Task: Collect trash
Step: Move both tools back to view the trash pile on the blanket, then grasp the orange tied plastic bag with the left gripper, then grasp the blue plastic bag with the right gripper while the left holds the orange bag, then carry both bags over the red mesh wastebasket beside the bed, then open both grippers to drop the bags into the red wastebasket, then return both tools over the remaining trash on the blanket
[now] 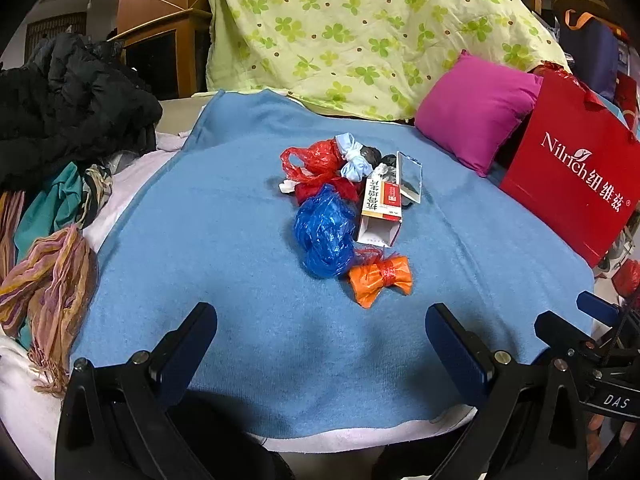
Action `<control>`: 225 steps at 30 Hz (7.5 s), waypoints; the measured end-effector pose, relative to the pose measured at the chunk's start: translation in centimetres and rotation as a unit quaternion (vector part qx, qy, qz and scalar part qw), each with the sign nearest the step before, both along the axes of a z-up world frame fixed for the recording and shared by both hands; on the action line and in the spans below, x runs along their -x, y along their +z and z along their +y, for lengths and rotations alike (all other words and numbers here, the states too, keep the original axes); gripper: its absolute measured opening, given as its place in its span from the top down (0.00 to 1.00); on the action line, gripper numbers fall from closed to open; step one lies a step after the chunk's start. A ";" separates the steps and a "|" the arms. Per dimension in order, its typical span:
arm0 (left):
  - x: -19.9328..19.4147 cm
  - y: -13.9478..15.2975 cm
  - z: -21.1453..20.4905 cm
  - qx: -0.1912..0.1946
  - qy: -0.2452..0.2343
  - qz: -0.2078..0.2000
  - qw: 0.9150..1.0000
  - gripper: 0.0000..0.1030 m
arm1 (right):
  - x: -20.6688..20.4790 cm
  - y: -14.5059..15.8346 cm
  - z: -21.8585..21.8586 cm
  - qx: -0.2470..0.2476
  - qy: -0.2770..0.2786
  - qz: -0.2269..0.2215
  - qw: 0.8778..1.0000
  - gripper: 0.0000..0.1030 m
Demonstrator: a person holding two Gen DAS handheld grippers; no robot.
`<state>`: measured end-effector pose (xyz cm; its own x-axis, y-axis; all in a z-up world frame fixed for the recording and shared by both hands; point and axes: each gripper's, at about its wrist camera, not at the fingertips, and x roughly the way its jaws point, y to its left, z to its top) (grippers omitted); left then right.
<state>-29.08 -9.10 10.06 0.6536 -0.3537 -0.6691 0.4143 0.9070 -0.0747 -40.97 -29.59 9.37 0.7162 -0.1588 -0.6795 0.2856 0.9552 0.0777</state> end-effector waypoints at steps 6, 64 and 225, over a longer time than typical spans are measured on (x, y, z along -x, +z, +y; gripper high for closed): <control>-0.2 -0.1 0.4 0.001 0.008 0.003 1.000 0.00 | 0.2 -0.2 0.1 0.001 0.001 -0.002 1.000 0.00; -4.1 -4.5 -3.0 0.020 -0.043 0.067 0.997 0.32 | -0.2 -0.9 -3.0 -0.023 -0.033 -0.021 0.999 0.00; 9.3 2.1 -21.2 0.017 -0.268 0.053 0.962 0.25 | 25.2 -0.9 -19.0 -0.082 -0.308 -0.022 0.948 0.21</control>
<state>-38.40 -30.32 12.19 0.3000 -0.6434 -0.7043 0.8095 0.5623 -0.1689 -66.18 -48.57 8.49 0.5500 -0.4503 -0.7033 0.7780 0.5824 0.2356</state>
